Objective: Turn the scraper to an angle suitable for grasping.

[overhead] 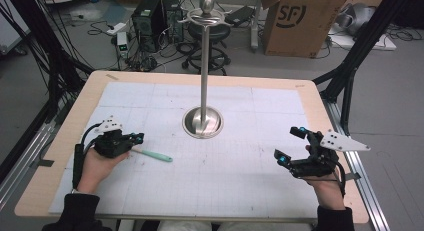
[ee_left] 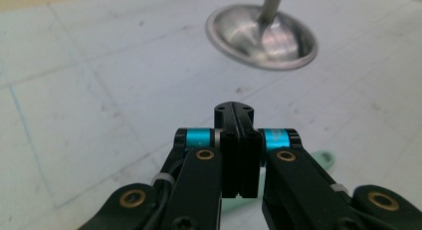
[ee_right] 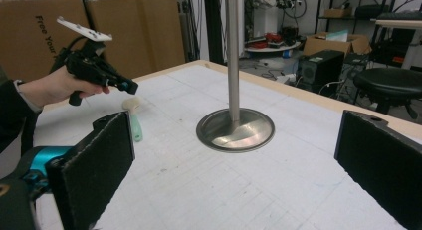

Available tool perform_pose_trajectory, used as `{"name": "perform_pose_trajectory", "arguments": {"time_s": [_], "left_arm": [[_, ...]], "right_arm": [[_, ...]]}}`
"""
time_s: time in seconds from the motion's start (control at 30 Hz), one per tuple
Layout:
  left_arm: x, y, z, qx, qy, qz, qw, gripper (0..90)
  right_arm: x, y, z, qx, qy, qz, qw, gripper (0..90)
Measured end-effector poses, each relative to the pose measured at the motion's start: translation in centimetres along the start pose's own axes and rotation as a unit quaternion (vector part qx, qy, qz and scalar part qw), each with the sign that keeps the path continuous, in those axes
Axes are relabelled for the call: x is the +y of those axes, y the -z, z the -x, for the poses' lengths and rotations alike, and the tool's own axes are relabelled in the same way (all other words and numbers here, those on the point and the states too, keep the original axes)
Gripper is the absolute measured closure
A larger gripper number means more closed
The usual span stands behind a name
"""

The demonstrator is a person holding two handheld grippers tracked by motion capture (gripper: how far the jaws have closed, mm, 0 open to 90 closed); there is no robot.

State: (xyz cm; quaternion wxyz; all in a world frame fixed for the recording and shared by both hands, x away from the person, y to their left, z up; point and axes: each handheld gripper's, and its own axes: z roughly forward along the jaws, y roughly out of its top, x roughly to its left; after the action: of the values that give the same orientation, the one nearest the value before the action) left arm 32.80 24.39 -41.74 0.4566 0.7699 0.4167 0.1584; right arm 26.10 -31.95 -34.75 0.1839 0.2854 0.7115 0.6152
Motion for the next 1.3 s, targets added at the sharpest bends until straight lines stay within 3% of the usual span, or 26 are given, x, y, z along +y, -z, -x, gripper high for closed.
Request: {"name": "perform_pose_trajectory", "arguments": {"time_s": [0.23, 0.27, 0.33, 0.43, 0.7, 1.07, 1.3], "left_arm": [[-0.9, -1.0, -1.2, 0.02, 0.011, -0.021, 0.9995, 89.9], [-1.0, -1.7, -1.4, 0.028, 0.01, -0.038, 0.9989, 90.0], [-1.1, -2.0, -1.3, 0.031, 0.005, -0.043, 0.9986, 90.0], [-1.3, -2.7, -1.2, 0.041, -0.017, -0.07, 0.9965, 90.0], [-1.3, -2.5, -0.7, 0.054, -0.033, -0.08, 0.9948, 89.7], [-3.0, 0.2, 0.2, 0.023, -0.016, -0.093, 0.9952, 90.0], [-3.5, 1.2, 1.1, 0.027, -0.019, -0.088, 0.9956, 90.0]], "right_arm": [[-0.2, -0.9, -0.1, 0.012, -0.002, -0.012, 0.9999, 1.2], [-0.2, -1.0, 0.0, 0.012, -0.001, -0.016, 0.9998, 1.2], [-0.3, -1.2, 0.0, 0.013, -0.001, -0.018, 0.9997, 1.2], [-0.4, -1.3, 0.0, 0.014, -0.002, -0.02, 0.9997, 1.2], [-0.4, -1.1, 0.1, 0.013, -0.006, -0.021, 0.9997, 1.2], [-0.7, -1.5, 0.3, 0.013, -0.009, -0.027, 0.9995, 1.2], [-0.6, -2.0, 0.1, 0.02, -0.005, -0.03, 0.9993, 1.2]]}}
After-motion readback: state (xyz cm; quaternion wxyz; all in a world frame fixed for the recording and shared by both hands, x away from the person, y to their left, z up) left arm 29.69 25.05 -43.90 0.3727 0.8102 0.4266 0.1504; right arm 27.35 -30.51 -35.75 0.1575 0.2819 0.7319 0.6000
